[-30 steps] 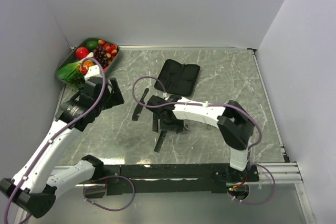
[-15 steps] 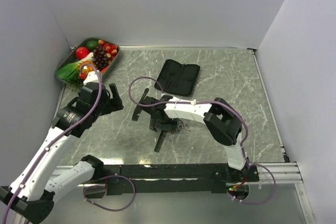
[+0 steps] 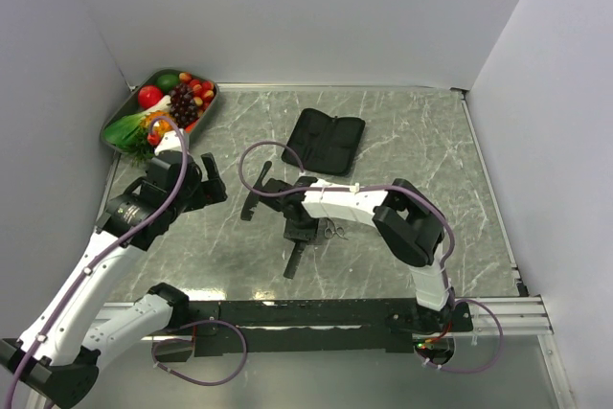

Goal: Sort the hair-cutting tools

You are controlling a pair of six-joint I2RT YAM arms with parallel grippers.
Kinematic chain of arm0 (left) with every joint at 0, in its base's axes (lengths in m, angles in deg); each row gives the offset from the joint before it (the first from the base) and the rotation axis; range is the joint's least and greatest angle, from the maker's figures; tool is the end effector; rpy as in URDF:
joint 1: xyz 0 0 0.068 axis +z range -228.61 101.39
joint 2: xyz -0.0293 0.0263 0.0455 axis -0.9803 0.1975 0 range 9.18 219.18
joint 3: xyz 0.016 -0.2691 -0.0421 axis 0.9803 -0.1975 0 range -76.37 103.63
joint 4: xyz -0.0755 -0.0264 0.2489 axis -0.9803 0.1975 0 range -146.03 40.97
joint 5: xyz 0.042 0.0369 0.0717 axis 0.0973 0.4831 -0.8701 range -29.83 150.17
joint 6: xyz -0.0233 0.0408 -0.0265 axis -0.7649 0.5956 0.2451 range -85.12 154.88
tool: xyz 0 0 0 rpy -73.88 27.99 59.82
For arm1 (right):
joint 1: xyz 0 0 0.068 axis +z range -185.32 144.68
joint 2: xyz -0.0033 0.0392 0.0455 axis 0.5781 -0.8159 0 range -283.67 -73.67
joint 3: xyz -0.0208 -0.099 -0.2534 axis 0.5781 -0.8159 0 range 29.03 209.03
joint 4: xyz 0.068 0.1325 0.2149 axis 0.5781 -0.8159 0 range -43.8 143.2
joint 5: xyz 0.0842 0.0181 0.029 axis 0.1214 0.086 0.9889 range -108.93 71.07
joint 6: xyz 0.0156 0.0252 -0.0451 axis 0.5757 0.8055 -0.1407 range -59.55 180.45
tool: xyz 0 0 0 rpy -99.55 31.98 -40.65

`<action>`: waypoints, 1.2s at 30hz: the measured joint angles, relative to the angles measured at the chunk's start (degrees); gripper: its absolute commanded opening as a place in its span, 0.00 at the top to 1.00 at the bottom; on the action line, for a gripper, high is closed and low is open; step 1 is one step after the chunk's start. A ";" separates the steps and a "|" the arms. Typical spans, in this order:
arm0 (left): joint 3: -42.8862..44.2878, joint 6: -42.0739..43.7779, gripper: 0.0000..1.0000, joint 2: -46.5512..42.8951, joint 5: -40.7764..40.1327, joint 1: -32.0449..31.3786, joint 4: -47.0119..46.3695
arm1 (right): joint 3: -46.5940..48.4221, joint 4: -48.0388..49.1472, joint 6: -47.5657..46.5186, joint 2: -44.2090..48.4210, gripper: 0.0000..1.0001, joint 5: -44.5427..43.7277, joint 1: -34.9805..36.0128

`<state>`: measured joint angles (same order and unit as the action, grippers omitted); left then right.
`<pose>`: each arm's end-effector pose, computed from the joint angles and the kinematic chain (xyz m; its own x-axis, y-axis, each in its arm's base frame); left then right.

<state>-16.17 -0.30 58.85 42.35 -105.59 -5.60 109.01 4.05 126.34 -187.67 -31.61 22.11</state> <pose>0.1492 -0.0637 0.3493 -0.5954 -0.3123 -0.7402 -0.1473 0.9482 -0.2816 0.2095 0.3134 0.1595 -0.9560 0.1576 -0.2475 0.1577 0.9873 0.0196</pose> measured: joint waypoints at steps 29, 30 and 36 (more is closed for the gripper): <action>-0.20 -4.37 0.03 2.36 -0.09 0.02 -3.15 | -12.57 7.08 -20.61 12.57 0.86 1.84 5.95; -0.20 -4.55 0.03 2.47 -0.09 0.02 -3.23 | -12.57 6.51 -21.29 13.92 0.86 1.77 5.97; -0.26 -5.62 0.03 3.10 0.02 0.02 -4.72 | -12.57 4.02 -24.96 24.09 0.67 0.13 5.97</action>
<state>-16.43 -5.92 61.96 42.37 -105.57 -10.32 96.45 8.07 101.38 -163.58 -31.48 28.08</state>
